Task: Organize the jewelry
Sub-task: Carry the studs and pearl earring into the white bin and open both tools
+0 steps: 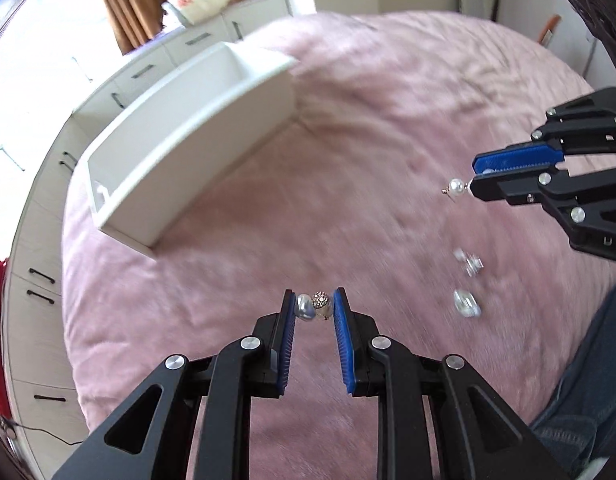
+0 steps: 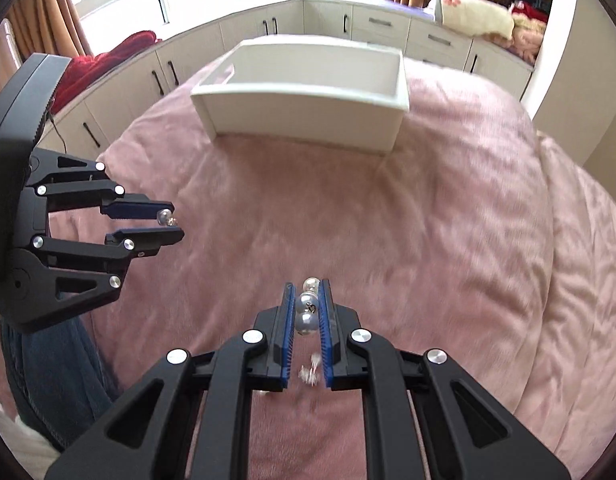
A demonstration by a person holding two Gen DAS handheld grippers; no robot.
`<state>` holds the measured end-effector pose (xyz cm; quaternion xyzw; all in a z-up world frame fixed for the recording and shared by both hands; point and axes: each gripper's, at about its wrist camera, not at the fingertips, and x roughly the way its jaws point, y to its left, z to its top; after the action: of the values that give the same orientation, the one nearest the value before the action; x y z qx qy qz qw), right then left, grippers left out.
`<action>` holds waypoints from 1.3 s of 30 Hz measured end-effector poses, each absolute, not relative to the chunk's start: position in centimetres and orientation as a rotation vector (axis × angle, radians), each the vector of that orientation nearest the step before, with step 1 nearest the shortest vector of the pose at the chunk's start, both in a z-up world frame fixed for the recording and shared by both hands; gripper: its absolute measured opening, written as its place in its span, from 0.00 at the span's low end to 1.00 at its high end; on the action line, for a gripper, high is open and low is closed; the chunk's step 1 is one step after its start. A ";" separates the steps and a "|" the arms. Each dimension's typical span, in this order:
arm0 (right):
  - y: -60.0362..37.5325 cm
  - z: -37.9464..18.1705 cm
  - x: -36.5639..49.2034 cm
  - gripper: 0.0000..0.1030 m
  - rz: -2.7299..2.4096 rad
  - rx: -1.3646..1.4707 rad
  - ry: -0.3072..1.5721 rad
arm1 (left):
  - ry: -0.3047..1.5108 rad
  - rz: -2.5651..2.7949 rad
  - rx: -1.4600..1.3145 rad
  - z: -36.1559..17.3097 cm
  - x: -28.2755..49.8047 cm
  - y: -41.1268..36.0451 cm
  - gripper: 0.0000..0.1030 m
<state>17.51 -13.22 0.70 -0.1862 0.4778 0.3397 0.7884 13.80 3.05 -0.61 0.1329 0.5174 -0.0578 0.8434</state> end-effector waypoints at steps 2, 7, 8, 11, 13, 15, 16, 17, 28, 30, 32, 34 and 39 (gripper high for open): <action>-12.2 1.6 18.5 0.12 0.730 -0.377 0.995 | 1.058 -0.088 0.253 -0.5 15.0 3.8 0.23; -9.4 3.9 21.4 0.12 0.716 -0.335 0.915 | 0.973 0.015 0.170 1.8 17.6 6.3 0.23; -8.8 4.4 22.1 0.12 0.715 -0.321 0.901 | 0.963 0.030 0.163 2.1 18.2 6.7 0.23; -7.2 5.6 24.2 0.12 0.709 -0.292 0.868 | 0.933 0.069 0.116 3.1 20.3 8.7 0.23; -6.2 6.2 26.0 0.12 0.710 -0.270 0.858 | 0.918 0.109 0.108 3.5 21.9 10.0 0.23; -5.0 6.7 27.8 0.12 0.710 -0.253 0.848 | 0.908 0.134 0.092 4.0 23.4 11.3 0.23; -4.5 6.9 28.7 0.12 0.709 -0.245 0.846 | 0.901 0.152 0.093 4.2 24.3 12.0 0.23; -3.9 7.0 29.5 0.12 0.707 -0.238 0.845 | 0.894 0.165 0.094 4.3 24.9 12.6 0.23; 1.0 3.2 36.9 0.12 0.668 -0.205 0.898 | 0.886 0.232 0.044 1.6 31.9 18.2 0.23; 1.5 2.0 37.7 0.12 0.658 -0.203 0.918 | 0.913 0.227 0.013 0.2 32.9 18.9 0.23; 1.9 0.8 38.6 0.12 0.643 -0.206 0.934 | 0.935 0.233 -0.005 -0.9 33.4 19.3 0.23; 2.3 -0.4 39.2 0.12 0.622 -0.222 0.943 | 0.964 0.232 -0.029 -2.0 34.1 19.7 0.23; 3.0 -2.5 40.2 0.13 0.593 -0.238 0.962 | 1.005 0.239 -0.057 -3.9 35.5 20.3 0.24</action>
<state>40.24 3.03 -2.52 -0.1124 0.4545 0.2802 0.8380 35.54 20.32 -3.87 -0.0274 0.4803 0.1145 0.8692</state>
